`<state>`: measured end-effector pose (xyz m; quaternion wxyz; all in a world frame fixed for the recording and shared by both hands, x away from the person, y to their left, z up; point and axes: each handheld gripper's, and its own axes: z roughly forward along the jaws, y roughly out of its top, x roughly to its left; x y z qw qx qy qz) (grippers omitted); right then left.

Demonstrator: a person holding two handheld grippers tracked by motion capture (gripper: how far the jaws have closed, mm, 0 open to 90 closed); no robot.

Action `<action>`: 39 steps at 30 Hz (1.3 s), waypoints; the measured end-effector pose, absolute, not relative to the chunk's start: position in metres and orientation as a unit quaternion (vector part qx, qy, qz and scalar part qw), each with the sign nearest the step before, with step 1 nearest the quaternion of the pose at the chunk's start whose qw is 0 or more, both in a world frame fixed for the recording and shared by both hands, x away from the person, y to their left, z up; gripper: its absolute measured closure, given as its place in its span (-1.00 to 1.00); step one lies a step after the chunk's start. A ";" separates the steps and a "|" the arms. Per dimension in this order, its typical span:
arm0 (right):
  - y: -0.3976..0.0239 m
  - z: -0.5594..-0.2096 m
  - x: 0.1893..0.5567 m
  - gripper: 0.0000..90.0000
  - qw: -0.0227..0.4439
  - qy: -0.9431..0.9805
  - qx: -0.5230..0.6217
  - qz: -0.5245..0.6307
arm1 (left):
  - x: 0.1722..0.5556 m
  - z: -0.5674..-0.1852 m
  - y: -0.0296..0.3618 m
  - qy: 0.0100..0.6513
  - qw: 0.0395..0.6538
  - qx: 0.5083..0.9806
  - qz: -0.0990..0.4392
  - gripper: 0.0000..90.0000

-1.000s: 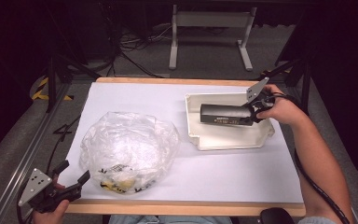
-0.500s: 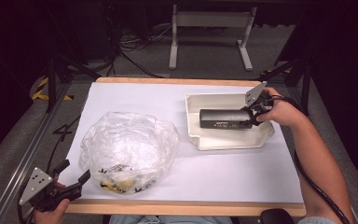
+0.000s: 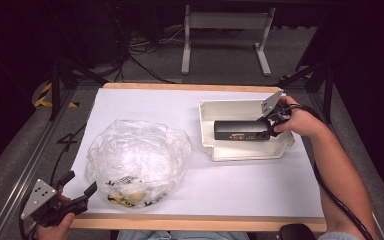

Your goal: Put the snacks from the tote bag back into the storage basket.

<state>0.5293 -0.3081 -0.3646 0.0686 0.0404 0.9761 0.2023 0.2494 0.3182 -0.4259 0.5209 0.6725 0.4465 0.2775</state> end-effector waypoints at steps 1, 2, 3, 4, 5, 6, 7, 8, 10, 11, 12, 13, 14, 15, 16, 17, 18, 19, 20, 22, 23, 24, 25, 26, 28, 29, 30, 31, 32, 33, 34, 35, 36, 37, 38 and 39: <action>-0.308 -0.364 0.530 -0.05 0.069 0.976 0.040 0.201 | 0.249 -0.426 0.318 0.446 0.521 0.672 0.277 -0.62; -0.308 -0.364 0.530 -0.05 0.071 0.977 0.039 0.198 | 0.249 -0.426 0.318 0.446 0.522 0.672 0.277 -0.62; -0.308 -0.364 0.531 -0.05 0.071 0.977 0.040 0.198 | 0.249 -0.426 0.319 0.446 0.522 0.672 0.278 -0.62; -0.309 -0.364 0.531 -0.05 0.073 0.977 0.042 0.197 | 0.249 -0.426 0.319 0.446 0.522 0.672 0.278 -0.62; -0.309 -0.365 0.531 -0.05 0.071 0.977 0.044 0.194 | 0.249 -0.425 0.319 0.447 0.520 0.673 0.278 -0.62; -0.310 -0.365 0.532 -0.05 0.073 0.977 0.044 0.194 | 0.248 -0.425 0.319 0.447 0.520 0.673 0.277 -0.62; -0.310 -0.365 0.532 -0.05 0.073 0.978 0.044 0.193 | 0.249 -0.425 0.320 0.445 0.519 0.674 0.278 -0.62; -0.310 -0.366 0.532 -0.05 0.073 0.978 0.043 0.191 | 0.249 -0.426 0.319 0.446 0.522 0.672 0.278 -0.62; -0.309 -0.367 0.532 -0.05 0.076 0.980 0.040 0.182 | 0.249 -0.426 0.318 0.445 0.522 0.672 0.277 -0.62; -0.309 -0.368 0.532 -0.05 0.078 0.980 0.039 0.181 | 0.249 -0.426 0.318 0.445 0.522 0.673 0.277 -0.62; -0.308 -0.368 0.532 -0.05 0.077 0.981 0.036 0.176 | 0.249 -0.426 0.318 0.444 0.521 0.674 0.278 -0.62; -0.308 -0.369 0.533 -0.05 0.073 0.982 0.039 0.172 | 0.249 -0.426 0.318 0.444 0.522 0.673 0.278 -0.62; -0.308 -0.369 0.533 -0.06 0.073 0.982 0.043 0.170 | 0.249 -0.425 0.318 0.444 0.522 0.673 0.278 -0.62; -0.308 -0.371 0.533 -0.06 0.075 0.981 0.040 0.174 | 0.249 -0.425 0.318 0.443 0.523 0.673 0.278 -0.62; -0.308 -0.371 0.533 -0.06 0.075 0.981 0.040 0.174 | 0.249 -0.425 0.318 0.443 0.523 0.673 0.278 -0.62; -0.308 -0.371 0.534 -0.07 0.075 0.981 0.040 0.171 | 0.248 -0.425 0.319 0.445 0.520 0.674 0.277 -0.62; -0.308 -0.372 0.534 -0.09 0.078 0.982 0.046 0.169 | 0.249 -0.425 0.319 0.445 0.521 0.674 0.277 -0.62; -0.308 -0.372 0.534 -0.12 0.080 0.981 0.049 0.167 | 0.249 -0.425 0.319 0.445 0.521 0.674 0.277 -0.62; -0.308 -0.372 0.534 -0.18 0.084 0.981 0.051 0.169 | 0.249 -0.426 0.318 0.444 0.523 0.672 0.277 -0.62; -0.308 -0.370 0.534 -0.22 0.091 0.980 0.053 0.168 | 0.249 -0.426 0.318 0.443 0.523 0.673 0.278 -0.62; -0.308 -0.370 0.534 -0.22 0.091 0.980 0.053 0.168 | 0.249 -0.426 0.318 0.443 0.523 0.673 0.278 -0.62; -0.309 -0.367 0.534 -0.24 0.097 0.979 0.055 0.169 | 0.249 -0.426 0.318 0.443 0.523 0.673 0.278 -0.62; -0.309 -0.367 0.534 -0.24 0.097 0.979 0.055 0.169 | 0.249 -0.425 0.318 0.442 0.524 0.673 0.278 -0.62; -0.310 -0.366 0.534 -0.26 0.099 0.979 0.057 0.170 | 0.249 -0.425 0.318 0.442 0.525 0.672 0.278 -0.62; -0.310 -0.365 0.532 -0.27 0.100 0.978 0.060 0.171 | 0.249 -0.425 0.318 0.441 0.526 0.672 0.278 -0.62; -0.310 -0.362 0.531 -0.32 0.107 0.976 0.059 0.183 | 0.250 -0.425 0.318 0.442 0.526 0.672 0.276 -0.62; -0.310 -0.360 0.528 -0.33 0.108 0.972 0.066 0.196 | 0.251 -0.425 0.317 0.440 0.525 0.674 0.277 -0.62; -0.310 -0.360 0.528 -0.33 0.108 0.972 0.066 0.196 | 0.251 -0.425 0.317 0.440 0.525 0.674 0.277 -0.62; -0.310 -0.358 0.526 -0.38 0.111 0.970 0.074 0.203 | 0.252 -0.425 0.317 0.438 0.525 0.675 0.276 -0.62; -0.311 -0.356 0.523 -0.41 0.113 0.967 0.082 0.214 | 0.252 -0.424 0.317 0.438 0.522 0.678 0.275 -0.62; -0.311 -0.354 0.522 -0.42 0.113 0.964 0.088 0.223 | 0.253 -0.425 0.316 0.437 0.526 0.676 0.276 -0.62; -0.312 -0.352 0.520 -0.45 0.117 0.960 0.099 0.234 | 0.254 -0.425 0.315 0.435 0.527 0.676 0.276 -0.62; -0.313 -0.348 0.517 -0.46 0.123 0.955 0.108 0.246 | 0.255 -0.424 0.315 0.436 0.523 0.680 0.273 -0.62; -0.313 -0.345 0.514 -0.45 0.124 0.952 0.114 0.254 | 0.256 -0.424 0.315 0.435 0.527 0.677 0.274 -0.62; -0.314 -0.343 0.512 -0.45 0.128 0.949 0.121 0.261 | 0.256 -0.424 0.314 0.434 0.528 0.677 0.273 -0.62; -0.315 -0.340 0.509 -0.46 0.134 0.946 0.127 0.267 | 0.257 -0.424 0.314 0.433 0.528 0.678 0.272 -0.62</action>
